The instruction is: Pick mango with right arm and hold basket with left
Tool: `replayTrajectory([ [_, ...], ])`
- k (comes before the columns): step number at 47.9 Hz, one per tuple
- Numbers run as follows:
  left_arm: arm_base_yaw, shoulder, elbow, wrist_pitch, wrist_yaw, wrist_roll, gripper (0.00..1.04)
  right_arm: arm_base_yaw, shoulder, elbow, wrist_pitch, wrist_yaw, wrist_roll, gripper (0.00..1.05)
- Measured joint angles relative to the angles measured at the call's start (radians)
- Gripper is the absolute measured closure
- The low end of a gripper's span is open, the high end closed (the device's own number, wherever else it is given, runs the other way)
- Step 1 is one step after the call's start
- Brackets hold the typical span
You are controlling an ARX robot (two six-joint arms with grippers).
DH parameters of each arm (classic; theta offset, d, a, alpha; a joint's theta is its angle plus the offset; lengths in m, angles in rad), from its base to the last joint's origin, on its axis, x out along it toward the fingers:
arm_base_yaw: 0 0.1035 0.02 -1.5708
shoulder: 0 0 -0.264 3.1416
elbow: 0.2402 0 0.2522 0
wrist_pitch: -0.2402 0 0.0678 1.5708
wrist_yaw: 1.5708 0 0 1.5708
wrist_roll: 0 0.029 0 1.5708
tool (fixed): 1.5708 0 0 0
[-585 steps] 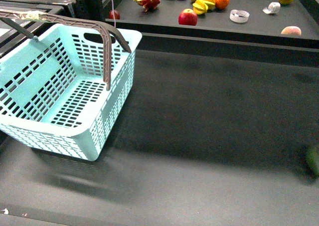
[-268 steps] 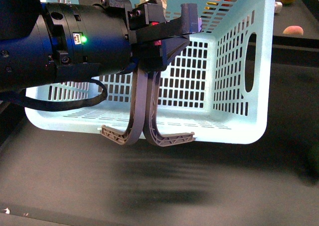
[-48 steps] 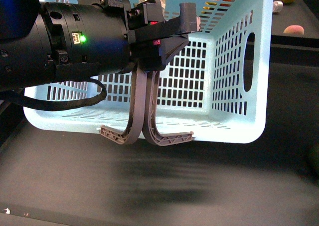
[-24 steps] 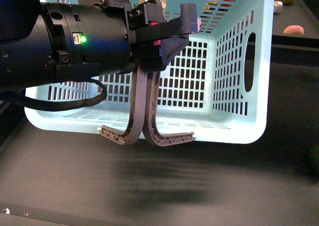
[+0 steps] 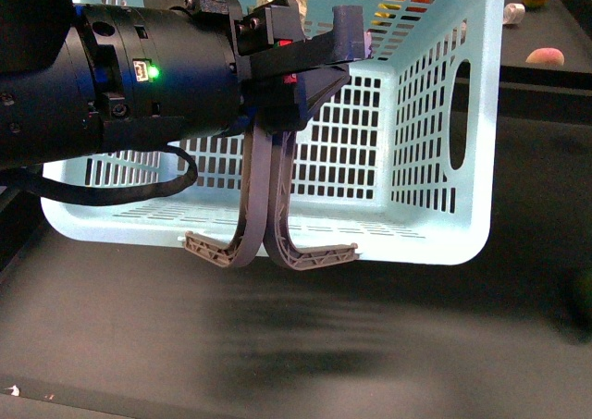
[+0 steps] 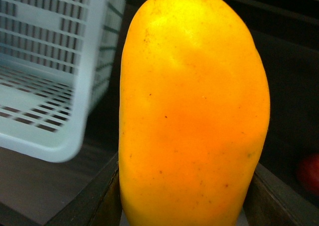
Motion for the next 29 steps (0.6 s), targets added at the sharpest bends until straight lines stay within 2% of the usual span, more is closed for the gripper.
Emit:
replayTrajectory([
  [10, 0.000, -0.001, -0.001, 0.000, 0.001, 0.000, 0.97, 0.270, 0.006, 0.042, 0.010, 0.158, 0.139, 0.49],
  [14, 0.000, -0.001, -0.001, 0.000, 0.001, 0.000, 0.97, 0.351, 0.039, 0.082, 0.037, 0.192, 0.179, 0.49],
  [19, -0.002, -0.001, -0.001, 0.000, 0.002, 0.003, 0.97, 0.420, 0.092, 0.134, 0.063, 0.235, 0.226, 0.49],
  [29, 0.001, -0.001, -0.001, -0.001, 0.001, 0.003, 0.97, 0.480, 0.200, 0.202, 0.117, 0.293, 0.289, 0.49],
])
